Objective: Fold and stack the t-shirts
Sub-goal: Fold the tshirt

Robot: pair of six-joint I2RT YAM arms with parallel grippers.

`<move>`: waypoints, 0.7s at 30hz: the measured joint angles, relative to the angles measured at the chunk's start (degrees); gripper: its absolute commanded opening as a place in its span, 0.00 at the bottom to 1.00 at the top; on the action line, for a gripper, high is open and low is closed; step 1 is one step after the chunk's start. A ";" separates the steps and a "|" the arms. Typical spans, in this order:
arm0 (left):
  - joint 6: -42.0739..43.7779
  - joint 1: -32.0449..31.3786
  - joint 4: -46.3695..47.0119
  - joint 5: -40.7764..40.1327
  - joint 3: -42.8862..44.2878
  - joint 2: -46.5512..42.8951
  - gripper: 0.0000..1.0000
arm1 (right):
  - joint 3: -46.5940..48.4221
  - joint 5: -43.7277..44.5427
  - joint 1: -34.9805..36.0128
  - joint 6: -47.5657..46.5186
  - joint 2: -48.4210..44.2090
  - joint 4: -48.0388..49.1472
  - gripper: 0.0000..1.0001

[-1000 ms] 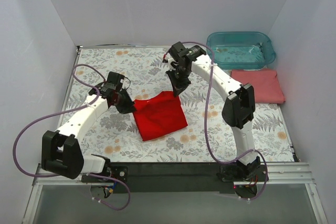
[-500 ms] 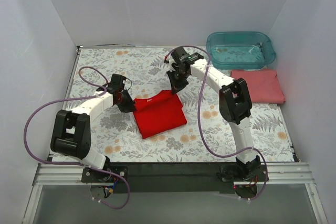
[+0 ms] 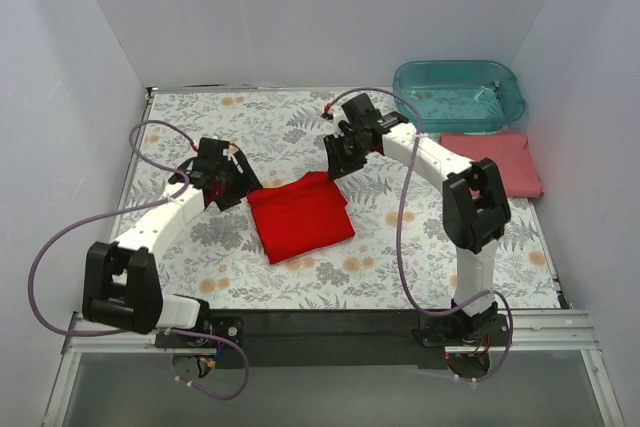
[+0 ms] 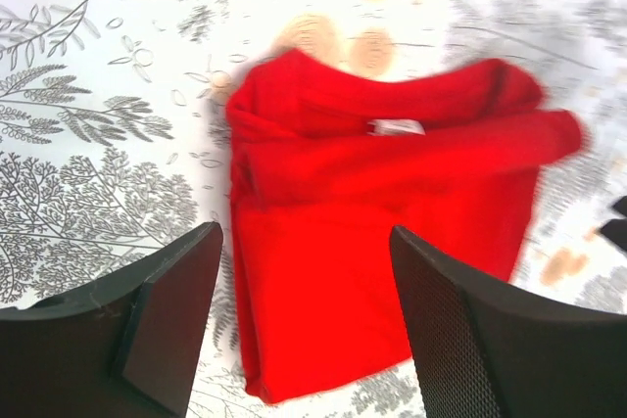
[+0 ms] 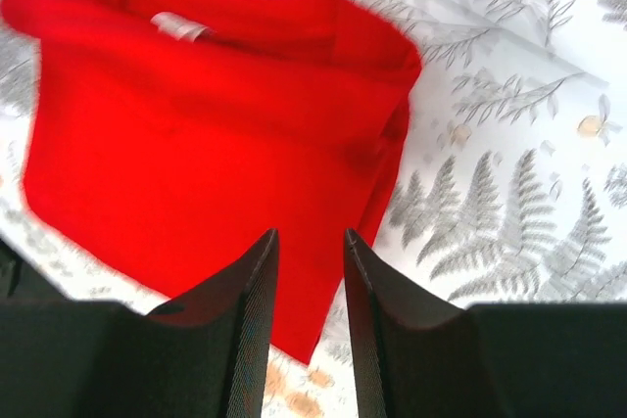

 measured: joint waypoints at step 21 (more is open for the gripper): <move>-3.82 5.03 20.39 18.47 -6.69 14.10 0.11 | -17.94 -30.88 -2.82 17.00 9.33 46.86 0.47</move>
